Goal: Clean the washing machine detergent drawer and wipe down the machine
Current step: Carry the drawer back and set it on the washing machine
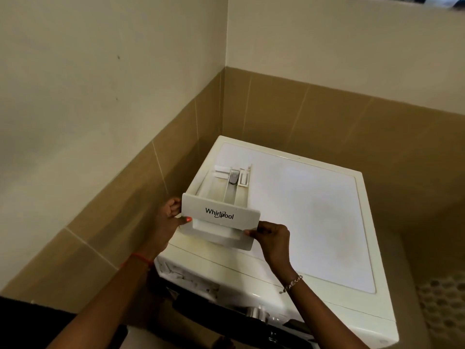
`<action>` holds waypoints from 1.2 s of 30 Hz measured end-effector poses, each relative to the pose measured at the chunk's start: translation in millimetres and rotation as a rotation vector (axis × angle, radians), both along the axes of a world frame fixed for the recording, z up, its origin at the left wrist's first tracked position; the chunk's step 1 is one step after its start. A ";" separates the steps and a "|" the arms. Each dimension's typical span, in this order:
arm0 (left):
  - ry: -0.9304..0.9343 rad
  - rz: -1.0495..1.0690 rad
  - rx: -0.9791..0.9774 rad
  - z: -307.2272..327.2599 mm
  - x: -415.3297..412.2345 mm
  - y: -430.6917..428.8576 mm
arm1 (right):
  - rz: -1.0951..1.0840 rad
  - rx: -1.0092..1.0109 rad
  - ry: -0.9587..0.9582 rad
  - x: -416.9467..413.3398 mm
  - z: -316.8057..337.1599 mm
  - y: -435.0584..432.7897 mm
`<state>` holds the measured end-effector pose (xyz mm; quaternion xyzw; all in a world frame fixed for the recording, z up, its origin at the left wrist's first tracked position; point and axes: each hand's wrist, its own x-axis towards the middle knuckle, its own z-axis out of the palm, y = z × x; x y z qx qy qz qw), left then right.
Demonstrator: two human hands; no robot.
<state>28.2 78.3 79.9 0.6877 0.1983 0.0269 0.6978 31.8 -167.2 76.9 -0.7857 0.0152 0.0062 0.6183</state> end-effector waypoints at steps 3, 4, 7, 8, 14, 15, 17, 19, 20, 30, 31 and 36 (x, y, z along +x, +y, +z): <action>0.021 -0.018 -0.006 -3.3 -0.3 7.7 | -0.013 -0.022 0.013 -1.6 -7.8 6.8; 0.021 -0.025 0.000 -4.0 -0.4 10.3 | -0.011 -0.032 0.012 -3.2 -9.4 8.8; 0.014 -0.059 0.022 -5.0 -0.6 16.4 | -0.011 -0.078 -0.009 -8.5 -10.7 12.5; 0.010 -0.074 0.030 -4.2 -1.0 17.9 | -0.007 -0.102 -0.011 -9.8 -10.9 13.8; -0.029 -0.164 0.119 3.7 -0.8 25.4 | -0.007 -0.190 -0.035 -16.3 -6.4 18.9; -0.036 -0.185 0.126 4.6 -0.3 27.2 | -0.004 -0.190 -0.036 -17.2 -6.0 19.9; -0.037 -0.211 0.137 5.4 1.1 30.7 | 0.000 -0.200 -0.033 -18.7 -5.4 21.7; -0.026 -0.236 0.143 7.1 1.8 33.0 | -0.007 -0.225 -0.024 -20.4 -3.5 22.6; -0.021 -0.258 0.139 8.2 1.7 33.4 | -0.011 -0.248 -0.015 -21.3 -0.7 22.7; -0.310 -0.343 0.678 36.8 -0.1 12.3 | -0.120 -0.366 -0.105 -33.6 41.5 34.8; -0.354 -0.361 0.762 39.7 0.3 7.7 | -0.092 -0.423 -0.136 -34.1 45.1 38.9; -0.366 -0.464 1.187 34.0 6.5 -1.3 | 0.021 -0.701 -0.254 -32.3 48.1 54.9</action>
